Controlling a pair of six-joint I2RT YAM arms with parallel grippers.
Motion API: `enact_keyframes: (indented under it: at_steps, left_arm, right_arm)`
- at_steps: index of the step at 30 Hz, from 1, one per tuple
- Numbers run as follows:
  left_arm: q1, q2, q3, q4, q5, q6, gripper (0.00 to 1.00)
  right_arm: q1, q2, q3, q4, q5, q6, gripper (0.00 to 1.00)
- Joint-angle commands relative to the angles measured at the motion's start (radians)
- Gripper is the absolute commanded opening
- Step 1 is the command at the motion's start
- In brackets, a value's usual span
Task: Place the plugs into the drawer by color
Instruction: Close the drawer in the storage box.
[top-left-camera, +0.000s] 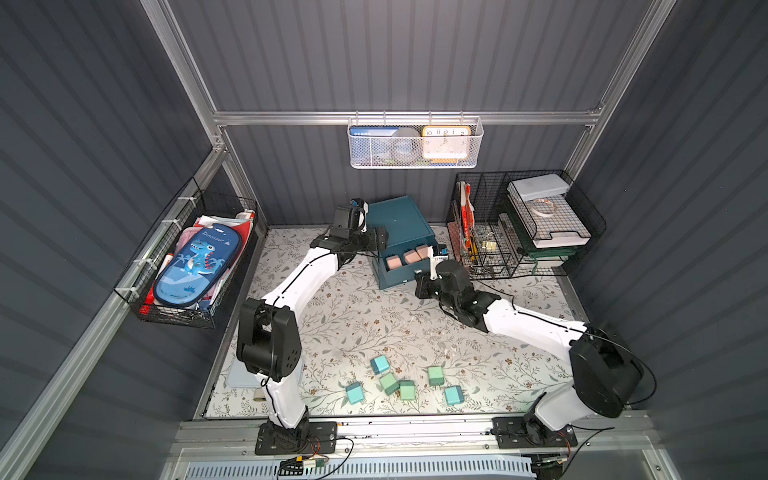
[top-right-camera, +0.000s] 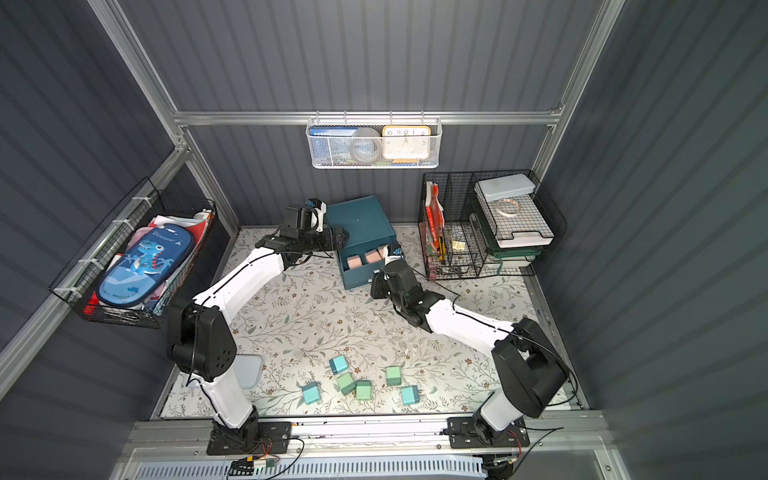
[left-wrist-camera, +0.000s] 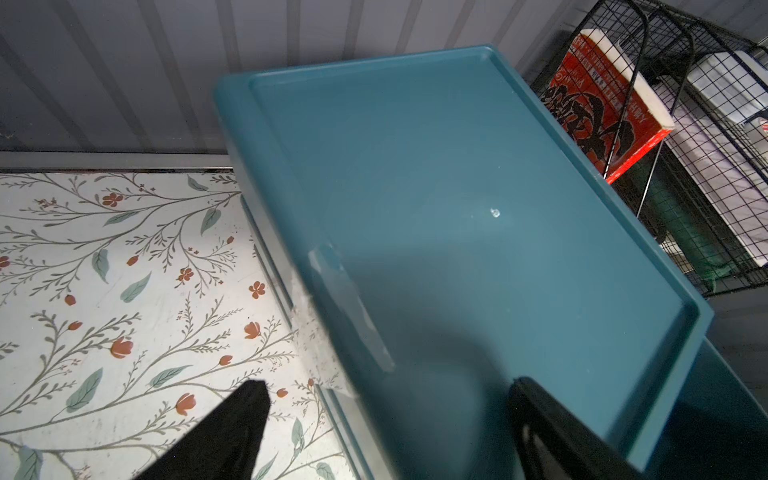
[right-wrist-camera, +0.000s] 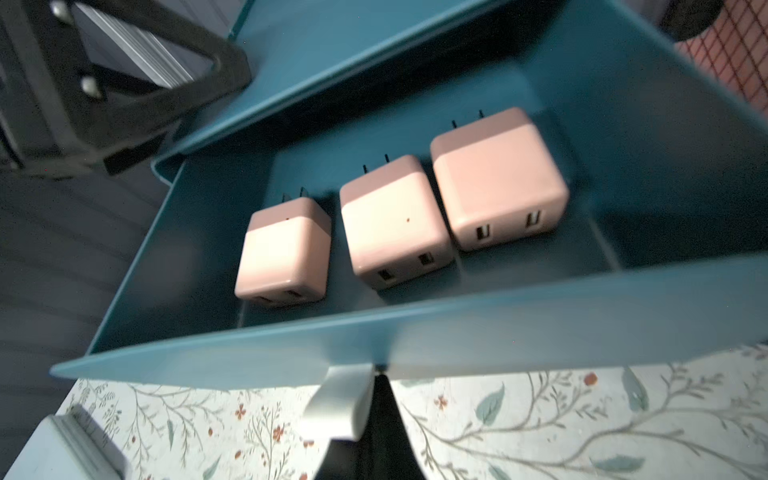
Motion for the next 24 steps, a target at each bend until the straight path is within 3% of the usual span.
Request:
enact_keyframes:
  at_steps: [1, 16, 21, 24]
  left_arm:
    - [-0.005, 0.023, -0.021, -0.065, -0.01, 0.027, 0.94]
    - [-0.009, 0.027, -0.026, -0.065, -0.006, 0.028, 0.95]
    - [-0.009, 0.027, -0.027, -0.063, -0.001, 0.028, 0.95]
    - [-0.009, 0.026, -0.023, -0.068, 0.0, 0.032, 0.95]
  right_arm:
    - [-0.025, 0.057, 0.052, 0.109, -0.009, 0.017, 0.04]
    - [-0.067, 0.324, 0.248, 0.36, -0.044, 0.166, 0.07]
    - [-0.074, 0.343, 0.271, 0.368, -0.074, 0.196, 0.1]
    - [-0.077, 0.281, 0.169, 0.396, -0.113, 0.268, 0.13]
